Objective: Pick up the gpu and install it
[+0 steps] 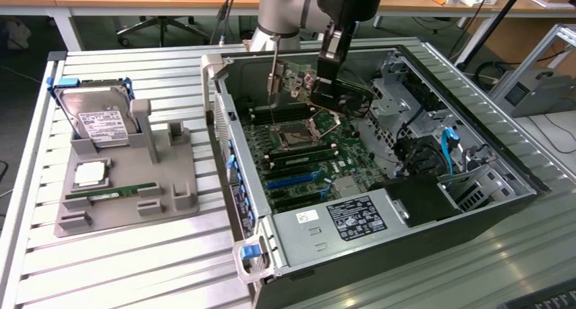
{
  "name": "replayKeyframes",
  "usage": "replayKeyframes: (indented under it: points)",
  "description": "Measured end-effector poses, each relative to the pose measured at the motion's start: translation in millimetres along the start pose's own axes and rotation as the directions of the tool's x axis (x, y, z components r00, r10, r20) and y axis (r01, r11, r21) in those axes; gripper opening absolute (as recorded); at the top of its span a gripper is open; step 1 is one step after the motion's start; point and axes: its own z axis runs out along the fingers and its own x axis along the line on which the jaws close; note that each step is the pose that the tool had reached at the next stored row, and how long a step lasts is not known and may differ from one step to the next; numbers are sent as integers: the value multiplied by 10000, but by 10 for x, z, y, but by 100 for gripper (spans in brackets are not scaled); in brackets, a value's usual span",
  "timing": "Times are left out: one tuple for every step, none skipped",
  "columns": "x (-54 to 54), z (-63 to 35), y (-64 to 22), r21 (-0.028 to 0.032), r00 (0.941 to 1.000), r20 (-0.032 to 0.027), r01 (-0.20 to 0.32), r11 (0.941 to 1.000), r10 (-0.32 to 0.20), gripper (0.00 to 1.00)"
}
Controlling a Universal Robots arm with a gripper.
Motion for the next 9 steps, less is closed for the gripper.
replayKeyframes:
  points:
    - [0,0,0,0,10000,0,20,10000,-20,27]
    - [0,0,0,0,10000,1,39,10000,-39,27]
    - [0,1,0,0,10000,2,60,10000,-60,27]
    - [0,1,0,0,10000,3,79,10000,-79,27]
    - [0,1,0,-1,10000,3,98,10000,-98,27]
    - [0,1,0,-1,9999,4,117,9999,-117,27]
    - [0,1,0,-1,9999,4,137,9999,-137,27]
    - [0,1,0,-1,9999,5,155,9999,-155,27]
    - [0,1,0,-1,9998,6,183,9998,-183,27]
